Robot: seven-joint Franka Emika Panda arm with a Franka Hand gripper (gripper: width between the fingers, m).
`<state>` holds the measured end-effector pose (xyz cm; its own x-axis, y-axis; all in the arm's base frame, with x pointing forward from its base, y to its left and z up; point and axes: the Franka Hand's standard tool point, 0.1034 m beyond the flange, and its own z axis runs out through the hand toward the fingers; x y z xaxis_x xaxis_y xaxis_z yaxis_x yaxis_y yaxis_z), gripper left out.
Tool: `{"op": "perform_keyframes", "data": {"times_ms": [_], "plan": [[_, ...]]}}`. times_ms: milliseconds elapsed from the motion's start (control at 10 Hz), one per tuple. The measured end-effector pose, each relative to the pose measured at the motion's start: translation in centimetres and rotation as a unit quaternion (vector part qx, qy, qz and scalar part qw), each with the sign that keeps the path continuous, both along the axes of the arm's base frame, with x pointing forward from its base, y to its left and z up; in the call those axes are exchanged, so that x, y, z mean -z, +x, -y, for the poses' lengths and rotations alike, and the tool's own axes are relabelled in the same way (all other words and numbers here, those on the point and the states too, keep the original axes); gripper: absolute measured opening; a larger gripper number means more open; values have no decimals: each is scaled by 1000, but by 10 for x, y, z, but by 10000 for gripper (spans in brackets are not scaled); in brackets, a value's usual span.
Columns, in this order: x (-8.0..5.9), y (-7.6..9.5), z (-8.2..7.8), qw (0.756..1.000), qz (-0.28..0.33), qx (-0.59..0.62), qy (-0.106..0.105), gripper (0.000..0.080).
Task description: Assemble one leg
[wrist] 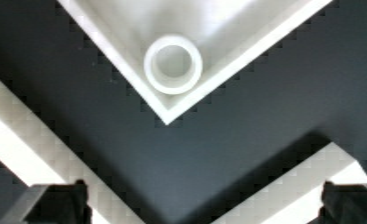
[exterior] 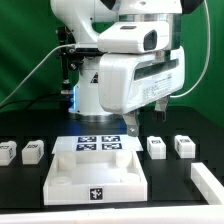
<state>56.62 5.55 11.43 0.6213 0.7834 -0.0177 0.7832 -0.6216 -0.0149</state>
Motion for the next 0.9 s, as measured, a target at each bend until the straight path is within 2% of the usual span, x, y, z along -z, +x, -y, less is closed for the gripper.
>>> {"op": "perform_keyframes", "data": {"times_ms": [900], "plan": [[0,0,0,1000,0,0,0,650]]}}
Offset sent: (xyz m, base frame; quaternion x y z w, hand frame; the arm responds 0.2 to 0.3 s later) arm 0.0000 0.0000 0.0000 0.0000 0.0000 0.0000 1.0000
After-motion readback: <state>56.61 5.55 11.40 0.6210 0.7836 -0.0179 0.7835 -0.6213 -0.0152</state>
